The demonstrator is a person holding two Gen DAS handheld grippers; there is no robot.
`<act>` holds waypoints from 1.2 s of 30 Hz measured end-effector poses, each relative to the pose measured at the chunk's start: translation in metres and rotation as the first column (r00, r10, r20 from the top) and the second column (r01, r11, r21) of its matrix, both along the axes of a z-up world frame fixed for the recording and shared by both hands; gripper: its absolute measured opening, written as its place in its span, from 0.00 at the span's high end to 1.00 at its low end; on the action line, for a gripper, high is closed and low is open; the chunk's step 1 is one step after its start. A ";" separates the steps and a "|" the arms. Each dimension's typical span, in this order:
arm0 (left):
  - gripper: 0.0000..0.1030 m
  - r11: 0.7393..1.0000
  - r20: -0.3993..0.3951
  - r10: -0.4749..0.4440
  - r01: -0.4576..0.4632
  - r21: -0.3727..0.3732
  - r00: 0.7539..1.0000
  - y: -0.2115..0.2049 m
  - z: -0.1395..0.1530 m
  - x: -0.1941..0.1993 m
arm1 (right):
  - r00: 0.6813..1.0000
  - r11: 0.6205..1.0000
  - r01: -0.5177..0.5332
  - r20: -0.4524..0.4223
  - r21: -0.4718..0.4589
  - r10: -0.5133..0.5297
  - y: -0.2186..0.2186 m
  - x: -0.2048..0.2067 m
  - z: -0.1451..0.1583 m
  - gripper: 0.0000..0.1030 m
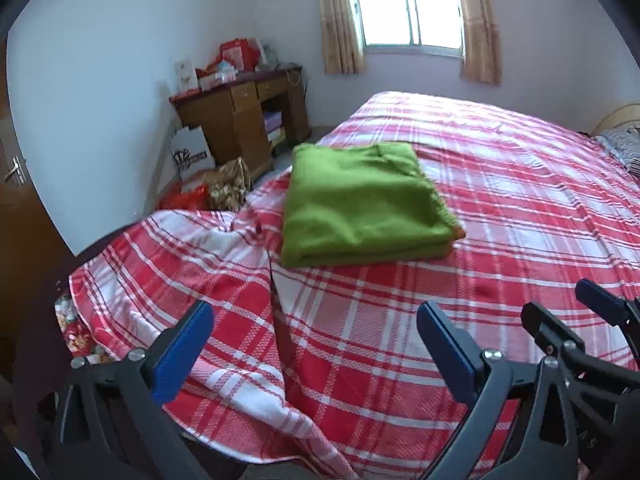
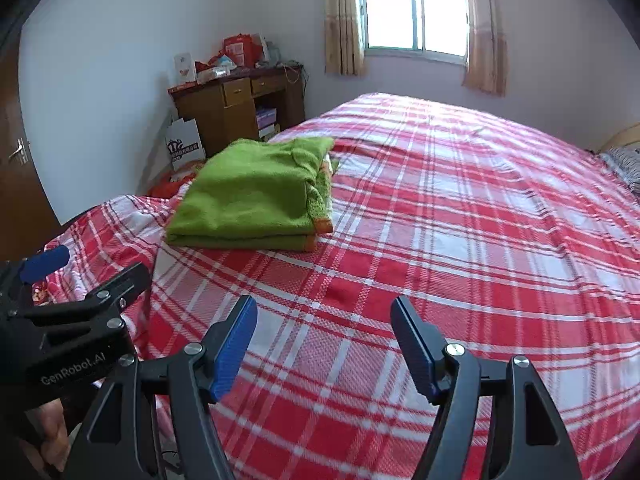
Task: Fold small clothes
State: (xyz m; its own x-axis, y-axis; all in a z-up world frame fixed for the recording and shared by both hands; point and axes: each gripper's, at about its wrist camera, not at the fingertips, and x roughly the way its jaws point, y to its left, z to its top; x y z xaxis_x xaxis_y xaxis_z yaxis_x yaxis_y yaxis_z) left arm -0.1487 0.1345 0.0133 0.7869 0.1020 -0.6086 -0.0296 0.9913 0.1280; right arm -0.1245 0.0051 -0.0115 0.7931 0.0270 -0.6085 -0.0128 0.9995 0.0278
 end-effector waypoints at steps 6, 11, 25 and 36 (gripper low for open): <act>0.00 1.000 0.077 0.009 -0.011 0.016 0.997 0.007 0.024 -0.028 | 0.997 0.999 -0.006 0.079 -0.036 0.009 0.011 -0.030 0.033 0.28; 0.00 0.999 0.153 0.022 -0.026 0.025 0.988 0.012 0.051 -0.046 | 0.983 0.998 0.016 0.184 -0.056 -0.005 0.020 -0.052 0.066 0.24; 0.00 1.000 0.282 0.009 -0.003 -0.020 0.959 0.013 0.095 -0.080 | 0.885 0.996 0.082 0.457 0.028 -0.086 0.007 -0.119 0.131 0.15; 0.00 1.000 0.333 -0.009 0.015 -0.015 0.943 0.007 0.103 -0.091 | 0.863 0.993 0.113 0.493 0.029 -0.113 0.003 -0.131 0.138 0.14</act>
State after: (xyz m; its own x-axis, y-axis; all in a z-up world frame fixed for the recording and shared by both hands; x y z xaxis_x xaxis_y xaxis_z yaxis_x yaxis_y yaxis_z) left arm -0.2397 0.1415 0.1158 0.9459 0.0831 -0.3135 -0.0555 0.9938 0.0960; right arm -0.2559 0.0081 0.1267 0.9871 -0.0812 -0.1378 0.0883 0.9950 0.0466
